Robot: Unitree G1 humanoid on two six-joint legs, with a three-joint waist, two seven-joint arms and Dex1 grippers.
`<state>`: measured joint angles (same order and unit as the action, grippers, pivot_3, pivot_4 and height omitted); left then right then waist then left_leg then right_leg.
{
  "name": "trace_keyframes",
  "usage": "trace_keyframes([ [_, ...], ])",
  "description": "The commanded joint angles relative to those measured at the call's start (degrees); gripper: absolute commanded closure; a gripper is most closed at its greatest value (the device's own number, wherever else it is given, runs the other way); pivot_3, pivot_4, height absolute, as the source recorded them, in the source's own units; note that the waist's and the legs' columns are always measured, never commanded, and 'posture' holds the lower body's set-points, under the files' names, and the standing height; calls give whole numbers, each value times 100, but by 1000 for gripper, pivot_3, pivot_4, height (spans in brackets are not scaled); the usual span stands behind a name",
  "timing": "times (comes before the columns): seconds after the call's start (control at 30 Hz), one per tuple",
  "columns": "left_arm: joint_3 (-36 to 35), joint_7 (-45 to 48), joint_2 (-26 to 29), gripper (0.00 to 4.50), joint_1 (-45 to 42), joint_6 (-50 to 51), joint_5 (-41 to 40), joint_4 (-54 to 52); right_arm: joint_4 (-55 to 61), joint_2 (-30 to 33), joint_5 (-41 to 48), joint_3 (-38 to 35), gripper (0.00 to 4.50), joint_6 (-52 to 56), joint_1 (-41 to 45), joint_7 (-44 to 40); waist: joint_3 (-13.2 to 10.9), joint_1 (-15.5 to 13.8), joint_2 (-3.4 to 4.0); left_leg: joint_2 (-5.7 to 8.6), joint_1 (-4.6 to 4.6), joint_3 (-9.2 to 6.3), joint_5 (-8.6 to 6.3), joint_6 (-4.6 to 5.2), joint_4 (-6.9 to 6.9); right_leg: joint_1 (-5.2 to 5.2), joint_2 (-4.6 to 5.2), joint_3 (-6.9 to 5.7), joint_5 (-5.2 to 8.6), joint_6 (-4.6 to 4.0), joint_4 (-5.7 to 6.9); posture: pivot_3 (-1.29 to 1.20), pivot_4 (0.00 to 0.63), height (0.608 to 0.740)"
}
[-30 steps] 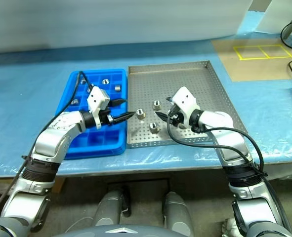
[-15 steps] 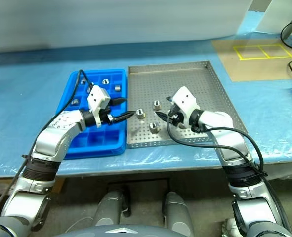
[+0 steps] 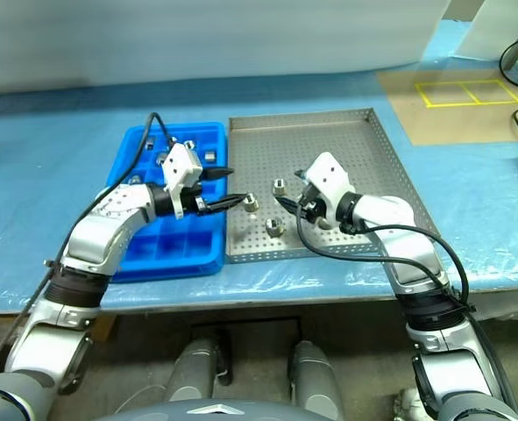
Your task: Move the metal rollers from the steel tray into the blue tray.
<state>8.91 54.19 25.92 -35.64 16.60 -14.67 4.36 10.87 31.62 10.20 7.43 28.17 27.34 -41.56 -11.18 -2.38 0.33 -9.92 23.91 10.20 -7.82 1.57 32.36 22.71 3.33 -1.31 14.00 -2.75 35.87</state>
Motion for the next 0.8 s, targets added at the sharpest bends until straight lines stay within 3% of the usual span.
trace_keyframes([
  [0.03, 212, 491, -33, 1070, -512, -410, 123, 403, 208, 210, 75, -242, 1024, -51, -19, -123, 0, -6, 0, 0, 0, 0, 0, 0, 0, -1, 0, 0, 0, 0, 0, -179, 150, 740],
  [0.4, 1051, 2057, -313, 1070, -1625, -2098, 887, 2412, 1270, 927, 543, -663, 1024, 490, -1012, -500, 2, 32, 2, 0, 0, 1, -5, 21, 4, -7, 1, 0, 0, 1, -8, -284, 150, 740],
  [0.63, 1329, 2515, -734, 1070, -2285, -3255, 1405, 3772, 1746, 774, 515, -727, 1024, 794, -1404, -24, 2, 38, 3, 1, -5, 2, -8, 23, 15, -16, 3, 0, -1, 2, -6, -358, 150, 740],
  [0.8, 1442, 2315, -1057, 1070, -2672, -3816, 1876, 4684, 1900, 651, 439, -678, 1024, 873, -1525, 284, 2, 80, 3, 3, -17, 2, -13, 29, 18, -33, 4, 0, -1, 2, -12, -390, 150, 740],
])
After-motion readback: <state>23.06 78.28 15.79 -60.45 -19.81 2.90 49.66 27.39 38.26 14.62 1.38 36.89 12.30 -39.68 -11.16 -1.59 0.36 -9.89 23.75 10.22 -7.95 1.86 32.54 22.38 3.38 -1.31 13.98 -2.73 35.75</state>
